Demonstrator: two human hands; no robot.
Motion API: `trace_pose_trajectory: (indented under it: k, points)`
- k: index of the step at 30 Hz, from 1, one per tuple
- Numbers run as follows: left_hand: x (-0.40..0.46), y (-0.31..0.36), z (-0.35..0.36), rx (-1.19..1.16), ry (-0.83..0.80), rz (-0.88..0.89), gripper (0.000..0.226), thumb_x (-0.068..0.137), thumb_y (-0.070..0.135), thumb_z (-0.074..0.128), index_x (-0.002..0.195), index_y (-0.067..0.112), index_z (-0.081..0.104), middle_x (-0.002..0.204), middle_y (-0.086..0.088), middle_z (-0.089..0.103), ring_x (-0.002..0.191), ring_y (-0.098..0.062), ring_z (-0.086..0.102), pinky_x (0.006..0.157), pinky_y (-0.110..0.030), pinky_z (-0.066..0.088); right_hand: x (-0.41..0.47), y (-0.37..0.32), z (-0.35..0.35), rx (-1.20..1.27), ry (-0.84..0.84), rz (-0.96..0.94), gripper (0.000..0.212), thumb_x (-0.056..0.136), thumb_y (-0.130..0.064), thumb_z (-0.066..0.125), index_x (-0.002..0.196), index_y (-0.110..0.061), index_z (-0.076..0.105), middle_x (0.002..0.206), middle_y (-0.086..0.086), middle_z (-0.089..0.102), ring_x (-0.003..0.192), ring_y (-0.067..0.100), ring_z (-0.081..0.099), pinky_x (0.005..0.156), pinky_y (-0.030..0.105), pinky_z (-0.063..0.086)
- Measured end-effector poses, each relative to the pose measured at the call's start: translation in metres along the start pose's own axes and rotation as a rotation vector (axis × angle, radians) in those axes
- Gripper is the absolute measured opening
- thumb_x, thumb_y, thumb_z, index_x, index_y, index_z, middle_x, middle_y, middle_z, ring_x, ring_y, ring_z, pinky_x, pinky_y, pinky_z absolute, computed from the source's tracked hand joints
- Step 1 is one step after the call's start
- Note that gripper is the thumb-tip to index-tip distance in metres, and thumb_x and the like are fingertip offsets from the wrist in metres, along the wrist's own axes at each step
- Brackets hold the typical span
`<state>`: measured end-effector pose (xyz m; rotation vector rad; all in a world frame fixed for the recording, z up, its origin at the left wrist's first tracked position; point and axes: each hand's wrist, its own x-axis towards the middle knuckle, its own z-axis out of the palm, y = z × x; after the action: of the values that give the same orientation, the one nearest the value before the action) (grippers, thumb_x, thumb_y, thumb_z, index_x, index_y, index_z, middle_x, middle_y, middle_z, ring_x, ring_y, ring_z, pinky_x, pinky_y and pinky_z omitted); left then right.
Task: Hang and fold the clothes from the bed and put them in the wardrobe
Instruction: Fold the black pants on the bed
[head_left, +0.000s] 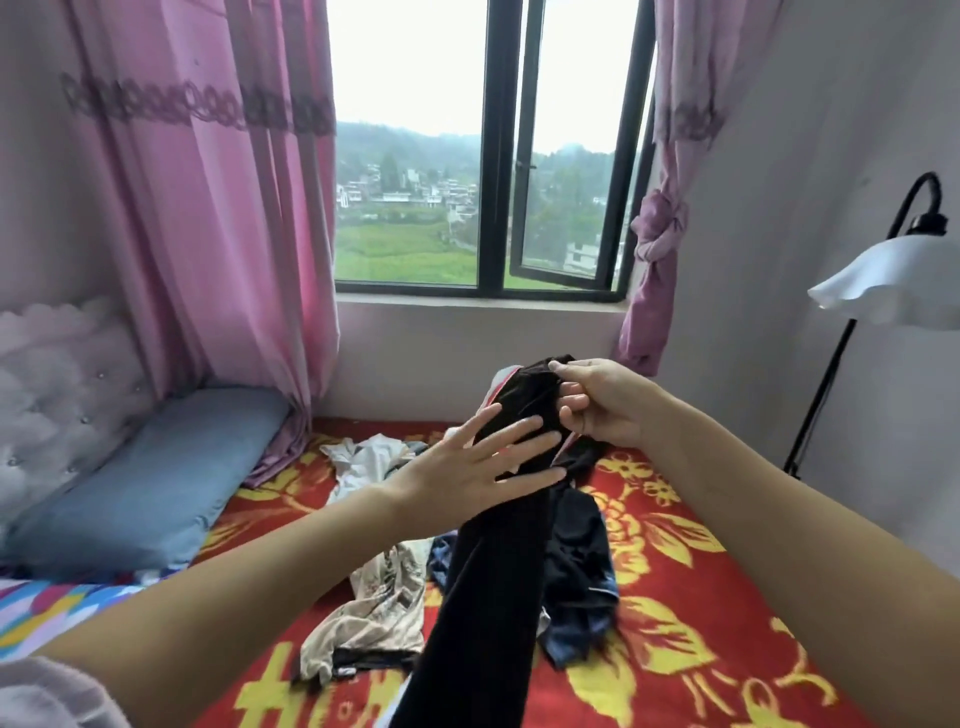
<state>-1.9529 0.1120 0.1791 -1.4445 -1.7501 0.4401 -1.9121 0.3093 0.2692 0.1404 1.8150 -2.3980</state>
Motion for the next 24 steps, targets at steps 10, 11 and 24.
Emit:
trace_pose_trajectory:
  k: [10,11,24]
  points:
    - [0.051,-0.030,-0.032,-0.494,0.173,-0.190,0.007,0.089,0.009,0.060,0.082,0.009,0.062,0.072,-0.003,0.060,0.073,-0.024,0.060,0.097,-0.045,0.049,-0.013,0.004,-0.013,-0.436,0.116,-0.042,0.027,0.102,-0.025,0.045,0.112,-0.004,0.059,0.072,0.004,0.065,0.070,0.017,0.066,0.070,0.034,0.058]
    - [0.054,-0.033,-0.034,-0.624,0.111,-0.292,0.008,0.091,0.009,0.058,0.084,0.006,0.062,0.076,-0.006,0.061,0.075,-0.028,0.058,0.086,-0.045,0.052,-0.017,0.007,-0.017,-0.513,0.123,-0.036,0.029,0.102,-0.027,0.045,0.114,-0.005,0.060,0.079,0.005,0.068,0.076,0.018,0.068,0.074,0.034,0.057]
    - [0.097,-0.045,-0.044,-0.371,-0.014,-0.435,0.019,0.096,0.009,0.042,0.104,0.012,0.059,0.085,-0.002,0.064,0.075,-0.025,0.064,0.062,-0.032,0.046,-0.034,0.049,-0.023,-1.247,0.234,-0.290,0.022,0.097,-0.024,0.046,0.100,-0.009,0.061,0.098,0.005,0.066,0.089,0.021,0.060,0.067,0.028,0.042]
